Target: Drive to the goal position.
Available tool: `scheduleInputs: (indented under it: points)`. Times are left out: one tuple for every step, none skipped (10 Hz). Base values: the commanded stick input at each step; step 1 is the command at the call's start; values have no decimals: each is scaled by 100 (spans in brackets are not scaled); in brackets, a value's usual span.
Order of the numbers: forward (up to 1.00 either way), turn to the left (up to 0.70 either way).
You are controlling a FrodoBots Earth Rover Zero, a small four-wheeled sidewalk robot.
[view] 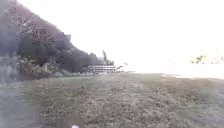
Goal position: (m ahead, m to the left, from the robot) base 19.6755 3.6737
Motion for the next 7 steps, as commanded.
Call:
scheduleInputs:
  points:
    - [45,-20]
    - [45,-17]
    - [45,0]
    - [45,0]
    - [45,0]
    - [45,0]
    - [45,0]
